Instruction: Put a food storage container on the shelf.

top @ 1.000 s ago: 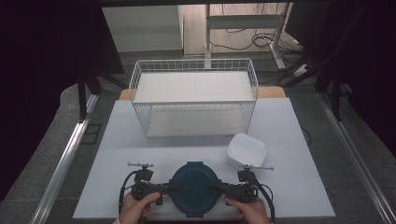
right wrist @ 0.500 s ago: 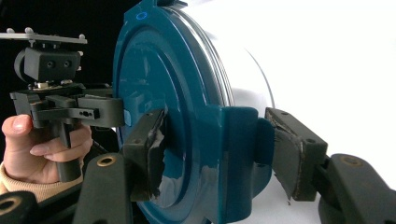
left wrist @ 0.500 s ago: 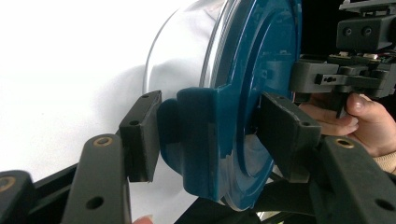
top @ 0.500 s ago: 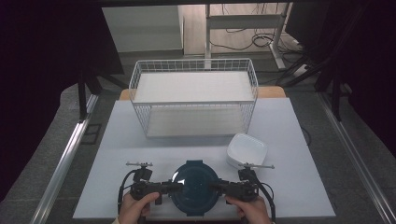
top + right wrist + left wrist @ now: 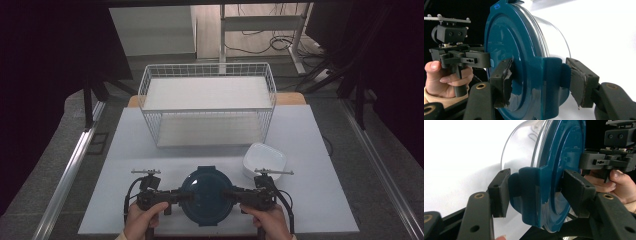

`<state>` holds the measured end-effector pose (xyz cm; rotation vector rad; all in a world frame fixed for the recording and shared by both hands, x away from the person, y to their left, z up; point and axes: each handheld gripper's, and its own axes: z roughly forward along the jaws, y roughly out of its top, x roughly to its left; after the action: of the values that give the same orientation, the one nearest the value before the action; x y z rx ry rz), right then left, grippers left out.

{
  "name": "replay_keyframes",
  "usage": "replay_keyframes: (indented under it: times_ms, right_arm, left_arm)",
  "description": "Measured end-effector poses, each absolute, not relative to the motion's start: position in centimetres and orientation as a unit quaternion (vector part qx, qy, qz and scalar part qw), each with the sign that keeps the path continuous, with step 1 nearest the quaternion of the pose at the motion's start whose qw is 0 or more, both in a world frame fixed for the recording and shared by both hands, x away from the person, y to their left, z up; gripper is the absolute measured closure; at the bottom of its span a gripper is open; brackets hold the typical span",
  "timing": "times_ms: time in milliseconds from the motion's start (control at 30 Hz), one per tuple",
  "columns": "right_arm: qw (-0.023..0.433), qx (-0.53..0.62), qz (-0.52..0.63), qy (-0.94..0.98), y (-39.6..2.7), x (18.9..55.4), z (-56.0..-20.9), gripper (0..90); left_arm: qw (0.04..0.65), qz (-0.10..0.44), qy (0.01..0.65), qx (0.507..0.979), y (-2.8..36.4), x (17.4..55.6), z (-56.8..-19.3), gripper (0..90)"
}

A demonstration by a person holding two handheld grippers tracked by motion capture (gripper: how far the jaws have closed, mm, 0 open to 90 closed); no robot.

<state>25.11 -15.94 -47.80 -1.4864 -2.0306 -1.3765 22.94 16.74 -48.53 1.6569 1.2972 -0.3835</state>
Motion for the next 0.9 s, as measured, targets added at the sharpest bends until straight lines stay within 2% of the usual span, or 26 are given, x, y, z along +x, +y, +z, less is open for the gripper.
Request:
replay_keyframes:
  times_ms: [300, 900]
  right_arm:
    - [0.132, -0.506, -0.49, -0.697, -15.7, 26.5, -45.6, 40.5]
    - [0.116, -0.495, -0.502, -0.7, -15.2, 29.5, -41.4, 40.5]
  left_arm:
    - [0.486, -0.13, 0.519, 0.69, 16.9, 24.3, -45.6, 41.9]
    - [0.498, -0.116, 0.508, 0.693, 17.4, 27.4, -41.6, 41.9]
